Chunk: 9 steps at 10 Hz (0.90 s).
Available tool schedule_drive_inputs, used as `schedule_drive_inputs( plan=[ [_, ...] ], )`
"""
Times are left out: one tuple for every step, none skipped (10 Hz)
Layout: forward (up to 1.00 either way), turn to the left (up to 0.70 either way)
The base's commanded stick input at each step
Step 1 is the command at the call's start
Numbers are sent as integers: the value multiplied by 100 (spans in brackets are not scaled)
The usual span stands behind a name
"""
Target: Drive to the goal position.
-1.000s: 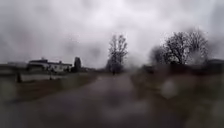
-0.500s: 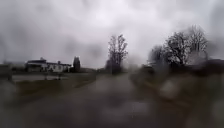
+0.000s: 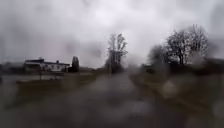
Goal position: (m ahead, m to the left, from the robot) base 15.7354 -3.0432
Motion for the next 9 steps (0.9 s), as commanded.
schedule_drive_inputs(
  plan=[
    [100, 0],
    [100, 0],
    [100, 0],
    [100, 0],
    [100, 0],
    [100, 0],
    [100, 0],
    [100, 0],
    [100, 0]
  ],
)
